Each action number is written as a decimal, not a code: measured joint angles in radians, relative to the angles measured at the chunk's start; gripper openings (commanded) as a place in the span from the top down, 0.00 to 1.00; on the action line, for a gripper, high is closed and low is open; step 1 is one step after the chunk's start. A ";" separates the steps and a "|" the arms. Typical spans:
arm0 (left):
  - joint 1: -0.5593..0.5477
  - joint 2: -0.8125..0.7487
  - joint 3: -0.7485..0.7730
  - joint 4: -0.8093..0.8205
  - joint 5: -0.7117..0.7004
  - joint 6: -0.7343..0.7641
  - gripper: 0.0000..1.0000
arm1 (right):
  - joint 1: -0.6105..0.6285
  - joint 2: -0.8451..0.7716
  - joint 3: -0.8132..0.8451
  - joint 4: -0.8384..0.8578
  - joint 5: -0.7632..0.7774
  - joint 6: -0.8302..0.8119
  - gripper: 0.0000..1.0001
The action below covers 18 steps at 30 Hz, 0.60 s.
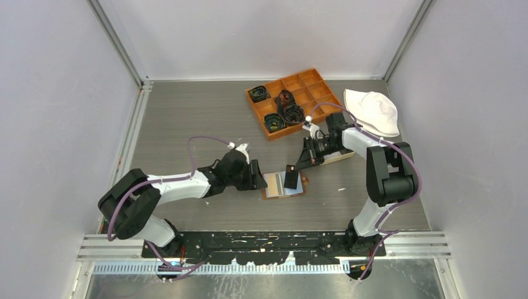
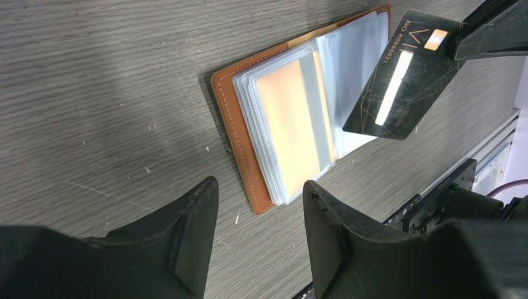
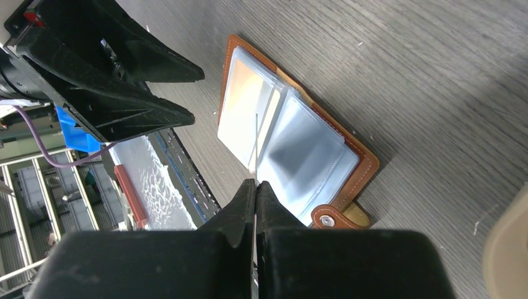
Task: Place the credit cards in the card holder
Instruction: Insert the credit card into the card holder.
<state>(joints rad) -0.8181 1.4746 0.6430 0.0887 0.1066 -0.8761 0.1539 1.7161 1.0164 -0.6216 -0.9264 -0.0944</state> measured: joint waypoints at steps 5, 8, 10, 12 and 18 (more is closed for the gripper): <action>0.000 0.029 0.020 -0.003 0.008 0.000 0.47 | 0.002 0.000 0.000 0.003 -0.014 0.003 0.99; 0.000 0.045 0.026 -0.005 0.011 0.000 0.47 | 0.005 0.004 0.000 0.009 -0.022 0.008 0.99; 0.000 0.048 0.026 -0.006 0.014 0.000 0.47 | 0.008 0.010 0.000 0.012 -0.024 0.011 0.99; 0.000 0.050 0.026 -0.008 0.018 0.000 0.47 | 0.010 0.018 0.000 0.015 -0.024 0.014 0.99; 0.000 0.059 0.027 -0.014 0.024 0.000 0.48 | 0.015 0.035 0.000 0.017 -0.019 0.021 0.99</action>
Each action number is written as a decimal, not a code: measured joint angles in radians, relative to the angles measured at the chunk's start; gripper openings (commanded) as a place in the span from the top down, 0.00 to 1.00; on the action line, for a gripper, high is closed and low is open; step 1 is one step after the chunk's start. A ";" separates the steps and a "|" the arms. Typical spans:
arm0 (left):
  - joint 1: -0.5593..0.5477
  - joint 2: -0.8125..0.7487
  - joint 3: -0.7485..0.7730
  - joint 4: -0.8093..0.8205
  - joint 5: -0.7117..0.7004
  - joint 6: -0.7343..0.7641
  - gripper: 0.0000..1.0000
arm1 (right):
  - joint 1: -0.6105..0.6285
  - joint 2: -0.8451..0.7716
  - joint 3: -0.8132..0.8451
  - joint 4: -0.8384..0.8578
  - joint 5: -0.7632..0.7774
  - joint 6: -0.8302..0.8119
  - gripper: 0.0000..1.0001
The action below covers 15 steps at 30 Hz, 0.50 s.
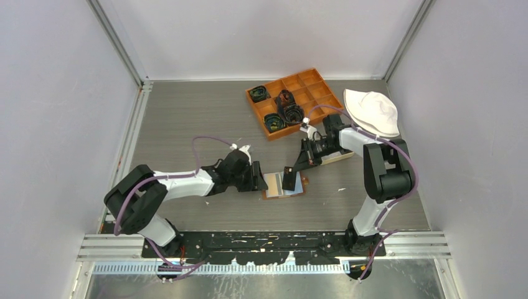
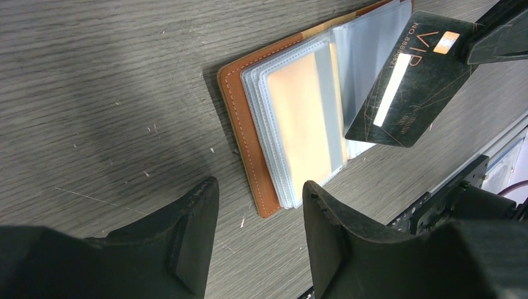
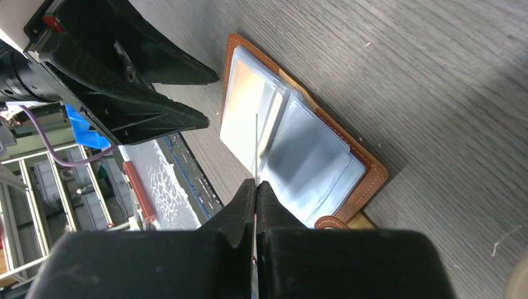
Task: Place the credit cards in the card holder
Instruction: Insert the credit card into the card holder.
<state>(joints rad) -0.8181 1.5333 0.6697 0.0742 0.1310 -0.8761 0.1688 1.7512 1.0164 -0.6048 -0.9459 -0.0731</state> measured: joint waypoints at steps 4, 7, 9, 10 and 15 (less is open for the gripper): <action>0.000 0.010 0.005 -0.002 0.008 -0.003 0.47 | 0.005 0.011 0.000 0.003 0.004 0.006 0.99; 0.000 0.014 0.010 -0.004 0.011 -0.003 0.48 | 0.009 0.024 0.000 0.003 0.012 0.016 0.99; 0.000 0.015 0.012 -0.006 0.012 -0.003 0.47 | 0.013 0.031 0.000 0.003 0.018 0.024 0.99; 0.000 0.016 0.013 -0.006 0.012 -0.003 0.48 | 0.015 0.032 0.000 0.003 0.022 0.025 0.99; 0.000 0.023 0.019 -0.008 0.014 -0.003 0.48 | 0.021 0.036 0.000 0.004 0.029 0.036 0.99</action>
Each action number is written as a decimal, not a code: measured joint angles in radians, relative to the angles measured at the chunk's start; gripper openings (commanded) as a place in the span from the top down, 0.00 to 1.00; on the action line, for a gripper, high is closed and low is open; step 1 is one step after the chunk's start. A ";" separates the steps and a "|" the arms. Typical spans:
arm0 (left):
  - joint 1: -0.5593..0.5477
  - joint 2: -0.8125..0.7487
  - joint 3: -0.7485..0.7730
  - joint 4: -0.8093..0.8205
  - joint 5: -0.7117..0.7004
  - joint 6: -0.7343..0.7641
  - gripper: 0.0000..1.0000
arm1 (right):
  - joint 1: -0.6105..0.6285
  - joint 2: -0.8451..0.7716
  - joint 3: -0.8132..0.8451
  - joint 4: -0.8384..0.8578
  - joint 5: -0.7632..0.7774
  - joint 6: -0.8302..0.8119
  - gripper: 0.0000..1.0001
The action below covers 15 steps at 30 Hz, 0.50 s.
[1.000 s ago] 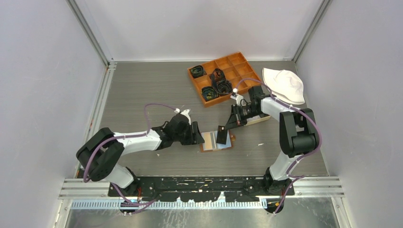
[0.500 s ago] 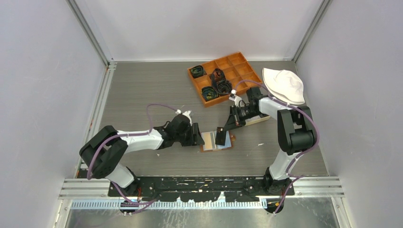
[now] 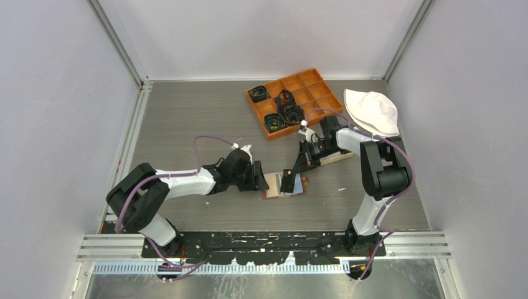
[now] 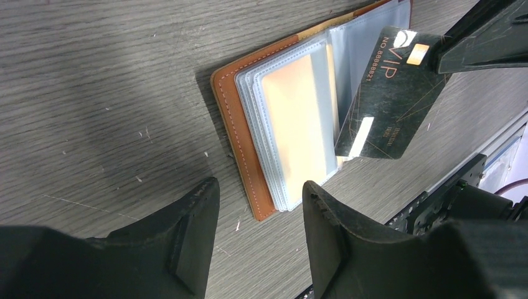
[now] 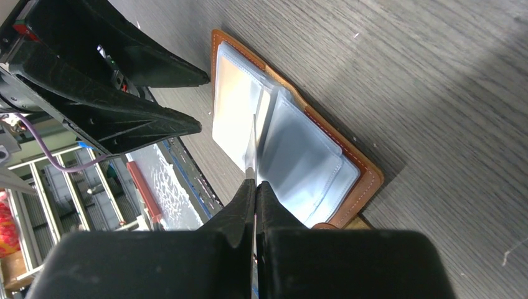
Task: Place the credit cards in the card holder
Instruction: Insert the credit card into the card holder.
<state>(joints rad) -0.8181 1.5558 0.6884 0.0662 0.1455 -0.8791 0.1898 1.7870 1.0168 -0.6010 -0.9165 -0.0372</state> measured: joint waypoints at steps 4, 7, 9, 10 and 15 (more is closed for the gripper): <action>0.000 0.010 0.014 -0.008 0.004 0.000 0.48 | 0.001 0.013 0.001 -0.001 0.001 0.006 0.99; 0.000 0.016 0.023 -0.019 0.005 0.002 0.49 | 0.002 0.026 0.003 -0.006 -0.001 0.007 0.99; 0.000 0.022 0.033 -0.029 0.005 0.005 0.50 | 0.003 0.034 0.006 -0.008 -0.002 0.007 0.99; 0.000 0.025 0.038 -0.034 0.005 0.006 0.50 | 0.003 0.039 0.009 -0.010 -0.002 0.007 0.99; 0.000 0.037 0.058 -0.058 0.005 0.023 0.52 | 0.003 0.050 0.026 -0.025 0.004 0.005 0.99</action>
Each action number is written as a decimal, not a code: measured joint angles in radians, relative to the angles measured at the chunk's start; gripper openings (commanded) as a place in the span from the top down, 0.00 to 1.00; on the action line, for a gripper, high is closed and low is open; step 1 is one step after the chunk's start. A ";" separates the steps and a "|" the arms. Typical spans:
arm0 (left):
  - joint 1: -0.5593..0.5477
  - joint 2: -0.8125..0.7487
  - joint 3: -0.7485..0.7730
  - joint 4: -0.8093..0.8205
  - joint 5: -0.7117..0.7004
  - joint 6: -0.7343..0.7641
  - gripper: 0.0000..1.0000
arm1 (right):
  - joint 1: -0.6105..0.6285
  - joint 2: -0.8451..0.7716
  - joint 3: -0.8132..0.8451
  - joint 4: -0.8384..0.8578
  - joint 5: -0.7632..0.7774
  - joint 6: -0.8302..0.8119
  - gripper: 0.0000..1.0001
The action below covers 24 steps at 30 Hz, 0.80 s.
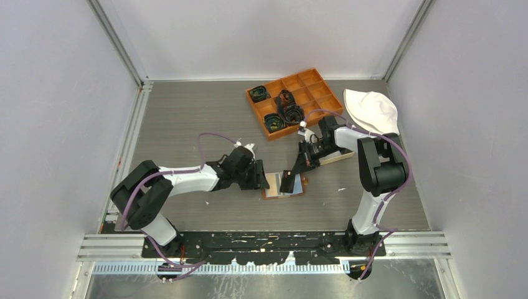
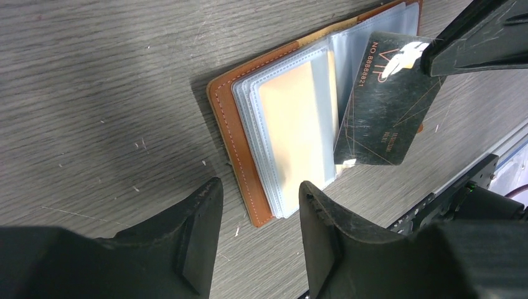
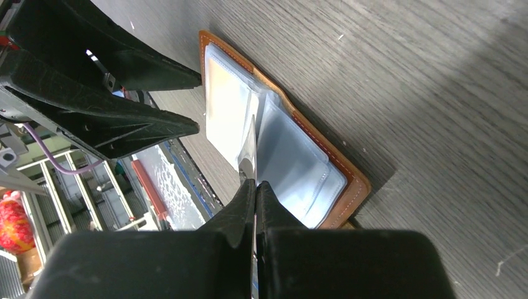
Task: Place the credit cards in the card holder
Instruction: Insert the credit card into the card holder.
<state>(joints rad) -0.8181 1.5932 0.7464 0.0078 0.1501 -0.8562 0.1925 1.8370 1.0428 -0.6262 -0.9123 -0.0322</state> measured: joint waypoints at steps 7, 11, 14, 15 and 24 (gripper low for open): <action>0.000 0.021 0.032 -0.032 0.000 0.009 0.55 | -0.009 -0.021 0.002 0.002 0.019 0.001 0.99; 0.000 0.025 0.039 -0.042 0.000 0.021 0.57 | -0.011 -0.026 0.002 0.011 0.023 0.003 0.99; 0.000 0.026 0.039 -0.044 0.000 0.026 0.58 | -0.011 -0.026 0.002 0.021 0.026 0.008 0.99; 0.000 0.026 0.039 -0.045 0.000 0.026 0.58 | -0.011 -0.026 0.002 0.025 0.027 0.009 0.99; 0.000 0.032 0.046 -0.055 0.001 0.027 0.60 | -0.011 -0.026 0.003 0.037 0.049 0.012 0.99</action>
<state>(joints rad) -0.8181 1.6249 0.7921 -0.0471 0.1509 -0.8291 0.1810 1.8107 1.0454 -0.5888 -0.8631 -0.0204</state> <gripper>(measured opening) 0.401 0.038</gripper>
